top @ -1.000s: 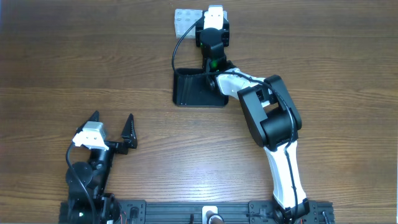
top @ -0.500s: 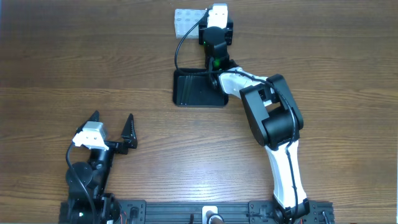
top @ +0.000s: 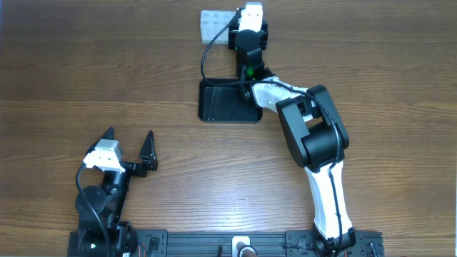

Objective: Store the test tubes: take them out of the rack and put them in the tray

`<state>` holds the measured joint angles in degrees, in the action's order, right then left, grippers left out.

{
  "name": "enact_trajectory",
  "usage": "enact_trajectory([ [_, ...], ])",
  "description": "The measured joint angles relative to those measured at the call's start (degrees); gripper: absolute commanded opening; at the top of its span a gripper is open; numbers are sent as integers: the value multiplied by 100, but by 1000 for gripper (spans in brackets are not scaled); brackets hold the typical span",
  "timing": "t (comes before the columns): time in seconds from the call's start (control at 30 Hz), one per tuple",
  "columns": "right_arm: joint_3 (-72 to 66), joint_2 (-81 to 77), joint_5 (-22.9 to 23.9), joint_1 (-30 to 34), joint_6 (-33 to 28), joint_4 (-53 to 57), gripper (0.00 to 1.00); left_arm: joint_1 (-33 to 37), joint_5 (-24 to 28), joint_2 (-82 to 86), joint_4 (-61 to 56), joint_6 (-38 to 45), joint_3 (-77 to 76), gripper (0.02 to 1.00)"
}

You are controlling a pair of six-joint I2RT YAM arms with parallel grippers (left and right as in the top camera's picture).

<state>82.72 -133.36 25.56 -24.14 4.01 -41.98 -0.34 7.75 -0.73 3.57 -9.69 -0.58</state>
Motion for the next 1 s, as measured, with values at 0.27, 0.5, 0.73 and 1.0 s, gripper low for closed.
enact_trajectory([
  [0.27, 0, 0, -22, 0, 17, 125, 424, 0, 2, 0, 0, 0, 0, 1000],
  [0.5, 0, 0, -22, 0, 24, 122, 369, 0, 2, 0, 0, 0, 0, 1000],
  [0.73, 0, 0, -24, 0, 22, 122, 272, 0, 2, 0, 0, 0, 0, 1000],
  [1.0, 0, 0, -22, 0, 26, 120, 218, 0, 2, 0, 0, 0, 0, 1000],
])
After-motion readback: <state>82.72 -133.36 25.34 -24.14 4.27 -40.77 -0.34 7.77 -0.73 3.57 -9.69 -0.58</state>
